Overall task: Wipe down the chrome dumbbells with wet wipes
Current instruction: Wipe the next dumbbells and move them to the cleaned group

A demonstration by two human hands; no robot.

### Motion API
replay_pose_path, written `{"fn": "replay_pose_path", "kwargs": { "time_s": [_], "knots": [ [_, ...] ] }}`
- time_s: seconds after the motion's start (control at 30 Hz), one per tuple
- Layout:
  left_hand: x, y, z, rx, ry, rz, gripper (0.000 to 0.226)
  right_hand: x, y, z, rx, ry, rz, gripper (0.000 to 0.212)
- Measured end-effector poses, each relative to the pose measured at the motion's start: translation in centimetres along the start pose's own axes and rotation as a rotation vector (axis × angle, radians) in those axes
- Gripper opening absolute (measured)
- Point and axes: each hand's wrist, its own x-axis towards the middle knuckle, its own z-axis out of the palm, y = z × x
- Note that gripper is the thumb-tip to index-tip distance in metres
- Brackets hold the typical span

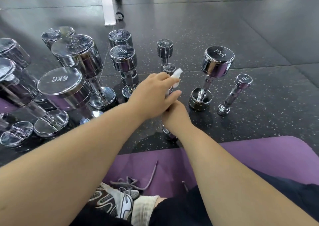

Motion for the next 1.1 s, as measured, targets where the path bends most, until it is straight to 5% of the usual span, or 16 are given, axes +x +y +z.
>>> {"fn": "replay_pose_path", "kwargs": {
  "time_s": [0.13,0.23,0.3,0.37,0.47,0.57,0.73,0.87,1.1],
  "knots": [
    [1.5,0.3,-0.8,-0.127,-0.138,-0.230,0.044,-0.1,0.4,0.5,-0.099,-0.003,0.009,0.001],
    [0.5,0.4,0.4,0.007,0.063,0.191,0.037,-0.5,-0.1,-0.2,-0.094,-0.053,-0.019,0.022],
    [0.6,0.0,0.5,0.080,0.042,0.352,0.042,-1.1,-0.8,-0.6,-0.109,-0.151,0.128,0.034],
    [1.5,0.4,-0.2,0.156,-0.095,0.360,0.048,-1.1,-0.7,-1.0,-0.161,-0.212,0.061,0.039],
    [2.8,1.7,-1.0,0.311,-0.257,0.076,0.045,-0.6,-0.6,-0.6,-0.167,-0.225,0.027,0.020],
    [3.6,1.7,-1.2,0.198,-0.318,-0.265,0.038,-0.5,-0.2,0.3,0.002,-0.221,0.066,0.008],
    [3.3,0.2,-2.5,-0.227,-0.302,-0.526,0.041,-0.8,-0.4,0.9,0.066,-0.210,0.094,0.038],
    [1.7,-1.1,-2.4,-0.661,-0.215,-0.578,0.044,-1.2,-0.1,0.6,0.111,-0.189,0.063,0.019],
    [0.8,1.0,0.7,-1.570,-0.038,-0.845,0.043,-1.0,0.7,0.7,0.120,-0.110,0.109,0.043]
  ]
}}
